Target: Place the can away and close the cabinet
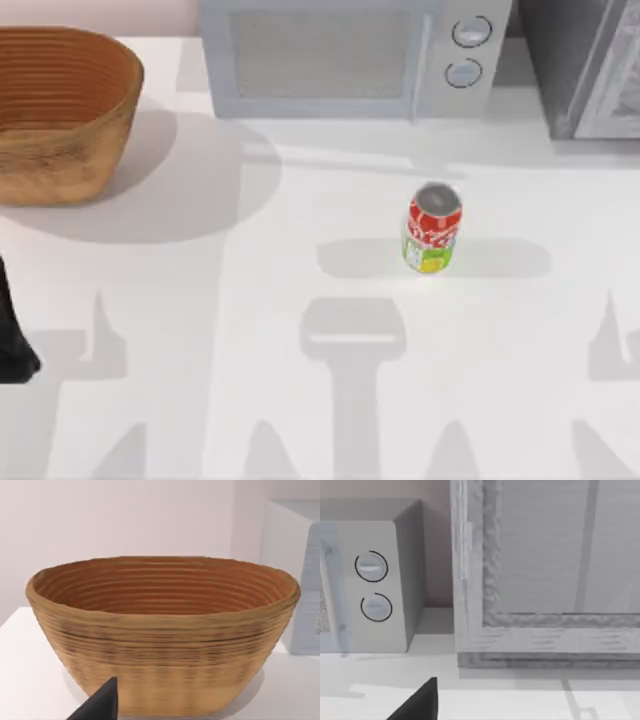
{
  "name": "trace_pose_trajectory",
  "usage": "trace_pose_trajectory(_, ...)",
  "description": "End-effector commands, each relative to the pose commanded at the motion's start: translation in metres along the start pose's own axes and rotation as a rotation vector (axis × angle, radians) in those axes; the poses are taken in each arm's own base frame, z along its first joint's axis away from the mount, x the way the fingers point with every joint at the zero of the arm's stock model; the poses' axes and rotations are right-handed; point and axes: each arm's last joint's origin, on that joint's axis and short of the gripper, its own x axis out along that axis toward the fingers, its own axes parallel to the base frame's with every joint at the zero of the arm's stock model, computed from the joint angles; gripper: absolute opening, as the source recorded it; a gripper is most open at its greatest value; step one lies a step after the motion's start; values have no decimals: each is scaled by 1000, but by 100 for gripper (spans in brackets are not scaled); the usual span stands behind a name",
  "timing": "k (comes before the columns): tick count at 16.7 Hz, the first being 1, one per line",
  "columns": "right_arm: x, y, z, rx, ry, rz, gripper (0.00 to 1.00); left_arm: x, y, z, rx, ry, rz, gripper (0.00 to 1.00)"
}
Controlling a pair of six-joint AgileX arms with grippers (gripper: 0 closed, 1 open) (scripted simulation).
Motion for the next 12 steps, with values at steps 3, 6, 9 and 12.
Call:
trace_pose_trajectory(3,0,0,1,0,0,0,100,0,0,0,0,0,0,100)
trace_pose_trajectory(6,5,3,8,-1,0,-1,100,0,0,0,0,0,0,100)
trace_pose_trajectory(9,16,8,21,-4,0,-4,100,0,0,0,0,0,0,100)
trace_pose_trajectory(12,36,19,34,-6,-1,-6,100,0,0,0,0,0,0,100)
